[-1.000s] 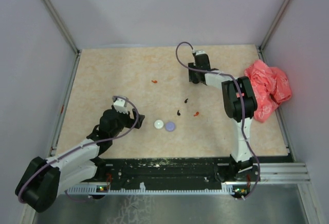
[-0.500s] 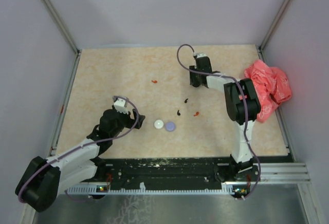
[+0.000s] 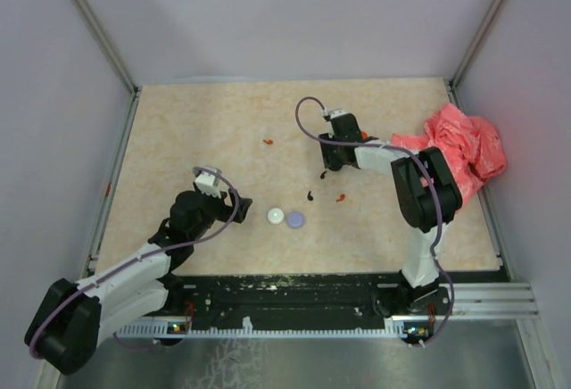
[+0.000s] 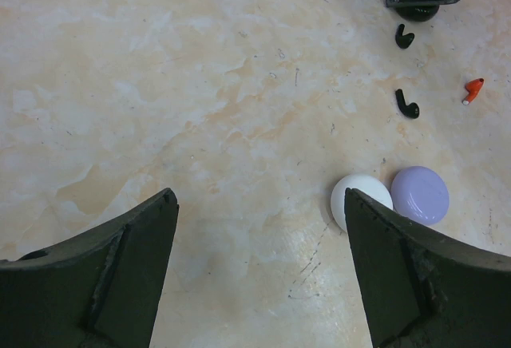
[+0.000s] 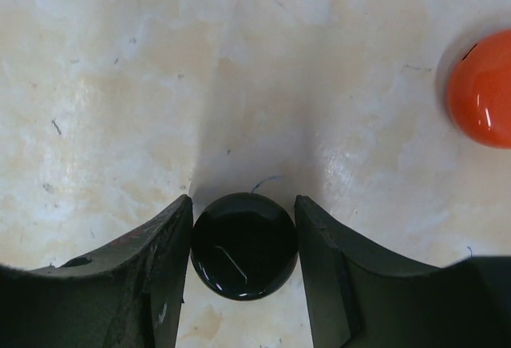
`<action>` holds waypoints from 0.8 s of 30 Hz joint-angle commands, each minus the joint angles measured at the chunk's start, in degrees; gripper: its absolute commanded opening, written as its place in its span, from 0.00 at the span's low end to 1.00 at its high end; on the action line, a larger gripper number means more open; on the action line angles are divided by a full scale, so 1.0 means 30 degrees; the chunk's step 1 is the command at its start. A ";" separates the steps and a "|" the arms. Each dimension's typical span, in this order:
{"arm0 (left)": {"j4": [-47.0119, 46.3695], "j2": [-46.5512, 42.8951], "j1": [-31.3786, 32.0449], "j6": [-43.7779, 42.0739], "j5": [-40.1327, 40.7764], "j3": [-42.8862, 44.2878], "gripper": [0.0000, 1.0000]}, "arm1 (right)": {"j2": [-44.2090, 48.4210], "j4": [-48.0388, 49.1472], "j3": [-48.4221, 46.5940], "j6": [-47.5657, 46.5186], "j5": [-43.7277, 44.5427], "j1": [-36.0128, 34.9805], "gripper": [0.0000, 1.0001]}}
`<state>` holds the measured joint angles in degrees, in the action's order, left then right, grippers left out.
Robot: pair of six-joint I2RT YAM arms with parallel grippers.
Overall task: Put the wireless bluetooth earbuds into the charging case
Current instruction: Move the charging case to the center of the board.
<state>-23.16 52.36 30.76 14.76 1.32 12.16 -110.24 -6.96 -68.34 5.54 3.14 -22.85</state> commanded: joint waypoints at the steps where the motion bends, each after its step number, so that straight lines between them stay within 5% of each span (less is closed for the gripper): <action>1: -0.0658 -0.0154 0.0000 0.0218 -0.0322 -0.0217 0.89 | 0.1175 -0.0975 0.1124 -0.0033 0.0500 -0.0347 0.55; 17: -0.0865 0.0156 0.0000 0.0337 -0.0463 -0.0231 0.88 | 0.3551 -0.1252 0.3139 0.1092 0.3844 -0.0104 0.60; 24: -0.0894 0.0222 0.0001 0.0352 -0.0441 -0.0227 0.89 | 0.4247 0.0009 0.3676 0.0571 0.1106 0.0542 0.60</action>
<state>-23.64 52.77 30.76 15.40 0.58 11.84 -101.16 -9.76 -58.06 8.56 10.98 -21.87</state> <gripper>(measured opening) 0.887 0.601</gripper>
